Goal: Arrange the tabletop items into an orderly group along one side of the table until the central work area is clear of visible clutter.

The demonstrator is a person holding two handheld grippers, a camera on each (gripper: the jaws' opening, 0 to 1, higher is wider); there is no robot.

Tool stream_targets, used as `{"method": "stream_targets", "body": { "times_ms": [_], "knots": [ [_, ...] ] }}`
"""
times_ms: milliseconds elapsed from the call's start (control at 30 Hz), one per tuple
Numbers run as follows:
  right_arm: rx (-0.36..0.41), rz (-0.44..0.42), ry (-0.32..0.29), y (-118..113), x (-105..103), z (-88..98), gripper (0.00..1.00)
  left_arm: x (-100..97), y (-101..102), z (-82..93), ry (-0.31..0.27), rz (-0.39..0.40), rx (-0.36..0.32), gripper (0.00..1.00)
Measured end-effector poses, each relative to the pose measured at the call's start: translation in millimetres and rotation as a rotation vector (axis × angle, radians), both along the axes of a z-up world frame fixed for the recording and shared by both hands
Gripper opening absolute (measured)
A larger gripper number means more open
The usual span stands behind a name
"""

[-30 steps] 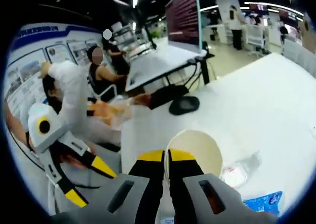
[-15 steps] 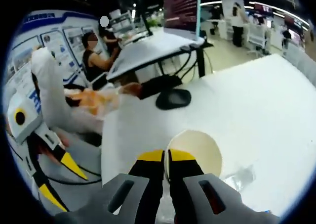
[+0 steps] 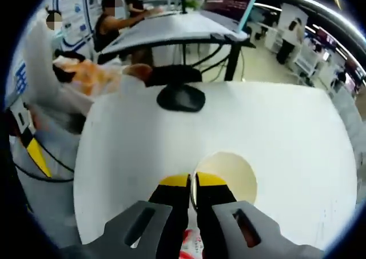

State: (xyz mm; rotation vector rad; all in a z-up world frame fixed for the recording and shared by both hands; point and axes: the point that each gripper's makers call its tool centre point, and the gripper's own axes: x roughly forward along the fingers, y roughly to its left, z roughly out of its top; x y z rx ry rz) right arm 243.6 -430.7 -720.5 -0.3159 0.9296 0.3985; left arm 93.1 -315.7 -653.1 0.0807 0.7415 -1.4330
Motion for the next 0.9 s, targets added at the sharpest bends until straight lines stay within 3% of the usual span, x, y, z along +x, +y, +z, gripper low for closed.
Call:
{"method": "stream_targets", "body": {
  "times_ms": [433, 900],
  "knots": [
    [-0.02, -0.012, -0.03, -18, 43, 2.3, 0.01, 8.3, 1, -3.5, 0.011, 0.021, 0.011, 0.4],
    [-0.027, -0.04, -0.025, -18, 45, 2.9, 0.06, 11.8, 0, -5.1, 0.02, 0.033, 0.014, 0.4]
  ]
}}
